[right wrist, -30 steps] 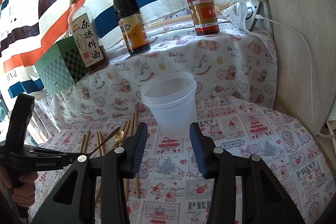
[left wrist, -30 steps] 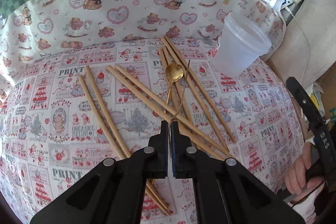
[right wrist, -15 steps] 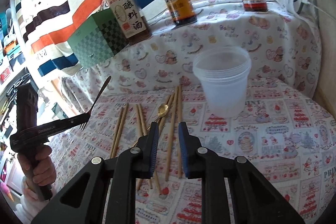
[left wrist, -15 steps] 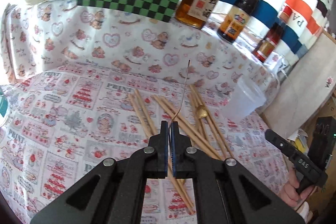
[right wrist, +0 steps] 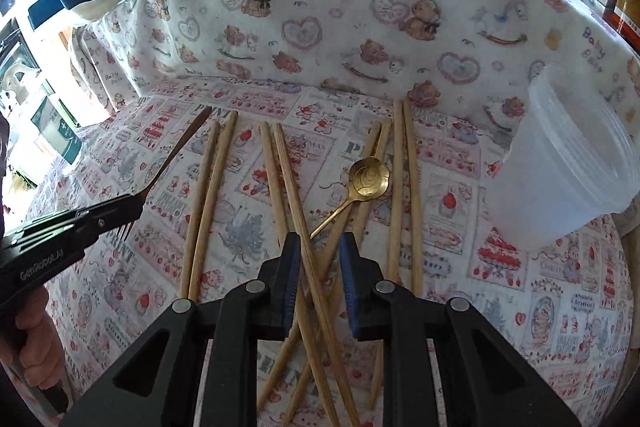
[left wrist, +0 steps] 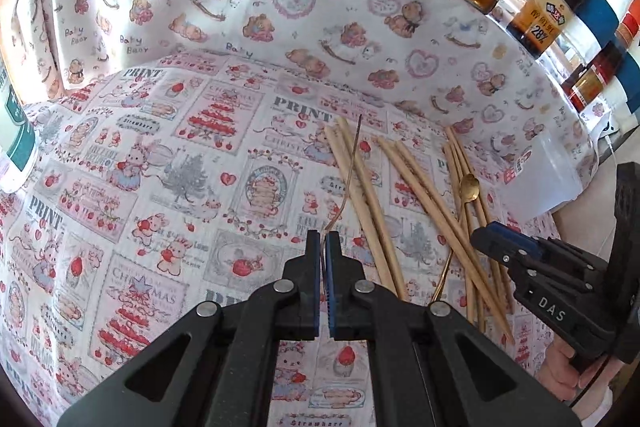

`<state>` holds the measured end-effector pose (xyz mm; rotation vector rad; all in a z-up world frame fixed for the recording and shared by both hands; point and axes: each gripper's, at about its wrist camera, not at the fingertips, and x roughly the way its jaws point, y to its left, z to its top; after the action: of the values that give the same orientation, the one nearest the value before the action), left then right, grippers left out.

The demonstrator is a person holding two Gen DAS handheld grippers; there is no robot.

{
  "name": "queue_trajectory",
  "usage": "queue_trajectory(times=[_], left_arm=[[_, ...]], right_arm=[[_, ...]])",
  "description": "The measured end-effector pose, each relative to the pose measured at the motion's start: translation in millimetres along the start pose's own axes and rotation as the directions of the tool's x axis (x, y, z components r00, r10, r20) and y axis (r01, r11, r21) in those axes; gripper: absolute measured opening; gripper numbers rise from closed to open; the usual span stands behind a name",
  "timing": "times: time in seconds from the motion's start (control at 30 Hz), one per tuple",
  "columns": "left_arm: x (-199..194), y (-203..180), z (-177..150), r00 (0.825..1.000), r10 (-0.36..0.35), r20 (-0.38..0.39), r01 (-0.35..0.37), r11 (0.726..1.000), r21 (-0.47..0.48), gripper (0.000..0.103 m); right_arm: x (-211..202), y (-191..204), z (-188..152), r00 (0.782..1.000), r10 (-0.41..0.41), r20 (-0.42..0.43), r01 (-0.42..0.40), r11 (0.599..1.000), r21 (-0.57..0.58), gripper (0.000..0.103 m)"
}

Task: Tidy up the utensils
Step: 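Grasp a wooden chopstick with the right tool while the left tool holds the gold fork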

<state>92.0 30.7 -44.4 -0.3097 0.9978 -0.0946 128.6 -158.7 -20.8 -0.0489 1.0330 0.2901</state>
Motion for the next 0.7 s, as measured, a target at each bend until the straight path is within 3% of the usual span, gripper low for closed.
queue_trajectory(times=[0.23, 0.37, 0.47, 0.53, 0.6, 0.7], left_arm=[[7.6, -2.1, -3.6, 0.998, 0.034, -0.054, -0.033, 0.999, 0.019, 0.002], [12.8, -0.4, -4.1, 0.996, 0.029, -0.087, -0.028, 1.000, 0.005, 0.002], [15.6, 0.5, -4.4, 0.995, 0.035, -0.097, -0.035, 0.999, 0.001, 0.002], [15.5, -0.6, -4.9, 0.994, 0.040, -0.098, -0.039, 0.999, 0.010, 0.002], [15.7, -2.8, -5.4, 0.994, 0.048, -0.097, -0.046, 0.999, 0.024, 0.002], [17.2, -3.7, -4.4, 0.994, 0.040, -0.105, -0.038, 0.999, 0.023, 0.002]], right_arm=[[27.3, 14.7, 21.1, 0.998, -0.053, -0.022, 0.053, 0.998, -0.029, 0.021], [47.0, 19.8, 36.8, 0.997, -0.002, -0.083, 0.001, 1.000, -0.008, 0.021], [54.8, 24.9, 45.7, 0.995, -0.064, -0.071, 0.063, 0.998, -0.020, 0.019], [57.5, 27.8, 49.4, 0.994, -0.087, -0.062, 0.086, 0.996, -0.026, 0.008], [54.2, 28.2, 50.1, 0.995, -0.082, -0.049, 0.081, 0.997, -0.013, 0.008], [23.8, 26.7, 47.2, 0.997, -0.058, 0.054, 0.059, 0.998, -0.018, 0.008]])
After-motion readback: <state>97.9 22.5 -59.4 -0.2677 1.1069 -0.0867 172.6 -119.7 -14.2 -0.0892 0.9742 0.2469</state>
